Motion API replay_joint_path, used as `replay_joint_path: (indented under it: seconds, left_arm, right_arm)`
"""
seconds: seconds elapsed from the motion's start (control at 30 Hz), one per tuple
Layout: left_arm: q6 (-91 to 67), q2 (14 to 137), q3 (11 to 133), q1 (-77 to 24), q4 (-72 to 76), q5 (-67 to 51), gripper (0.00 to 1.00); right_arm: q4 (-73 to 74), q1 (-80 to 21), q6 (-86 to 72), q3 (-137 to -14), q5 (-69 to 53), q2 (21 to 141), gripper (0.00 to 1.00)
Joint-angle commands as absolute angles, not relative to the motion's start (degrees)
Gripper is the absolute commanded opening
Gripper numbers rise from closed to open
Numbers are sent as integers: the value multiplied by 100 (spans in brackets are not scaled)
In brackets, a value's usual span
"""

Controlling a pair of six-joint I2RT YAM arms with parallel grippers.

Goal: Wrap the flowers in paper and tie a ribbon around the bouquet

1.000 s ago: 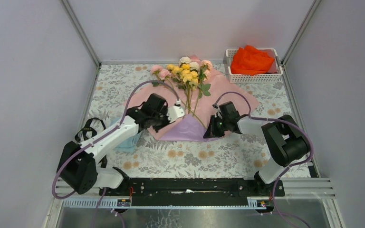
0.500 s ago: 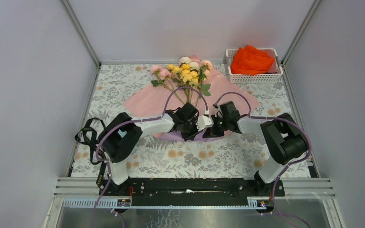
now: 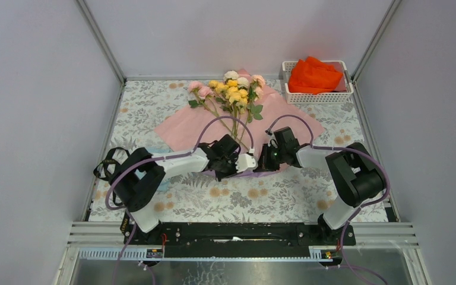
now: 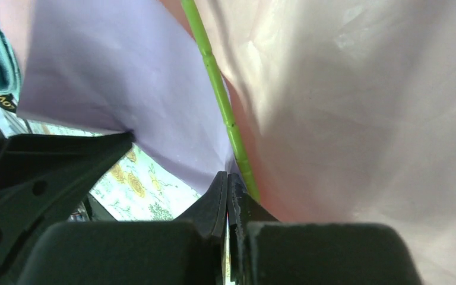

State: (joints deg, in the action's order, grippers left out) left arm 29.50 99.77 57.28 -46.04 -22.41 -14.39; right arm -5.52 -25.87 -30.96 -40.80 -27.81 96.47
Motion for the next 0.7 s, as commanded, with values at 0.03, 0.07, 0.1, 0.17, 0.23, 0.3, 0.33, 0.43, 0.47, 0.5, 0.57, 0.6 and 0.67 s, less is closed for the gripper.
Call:
replay_joint_path:
  seconds: [0.03, 0.07, 0.1, 0.17, 0.23, 0.3, 0.33, 0.43, 0.47, 0.5, 0.57, 0.6, 0.67]
  left_arm:
    - [3456, 9589, 4889, -4106, -3376, -633, 0]
    - [3469, 9478, 4784, -4003, -3406, -609, 0]
    - [3490, 9360, 4697, -3914, -3447, -567, 0]
    - [3550, 9034, 4533, -3784, -3574, -493, 0]
    - [3618, 8705, 4463, -3693, -3745, -429, 0]
    - [3707, 8342, 4615, -3667, -4055, -445, 0]
    - [3767, 8167, 4763, -3673, -4284, -537, 0]
    - [3811, 7727, 5279, -3667, -4497, -1107, 2]
    - [3754, 7666, 5414, -3677, -4389, -1368, 3]
    - [3637, 7665, 5504, -3693, -4210, -1620, 4]
    - [3222, 7835, 5680, -3811, -3698, -1896, 1]
    - [3006, 7957, 5734, -3895, -3421, -1944, 0]
    - [2499, 8194, 5725, -3979, -2653, -1944, 0]
  right_arm:
    - [497, -2585, -2559, -3876, -1560, 9513, 0]
    - [527, -2584, -2551, -3878, -1512, 9493, 0]
    - [551, -2584, -2537, -3884, -1494, 9485, 0]
    - [573, -2584, -2520, -3905, -1498, 9507, 0]
    - [588, -2584, -2502, -3922, -1511, 9518, 0]
    - [601, -2584, -2484, -3951, -1519, 9506, 0]
    - [630, -2584, -2473, -3961, -1501, 9497, 0]
    - [767, -2588, -2405, -4036, -1429, 9464, 0]
    - [803, -2600, -2389, -4054, -1400, 9439, 0]
    - [813, -2606, -2381, -4064, -1389, 9422, 0]
    - [824, -2615, -2373, -4097, -1380, 9403, 0]
    - [842, -2619, -2377, -4122, -1379, 9411, 0]
    - [869, -2631, -2402, -4171, -1379, 9430, 0]
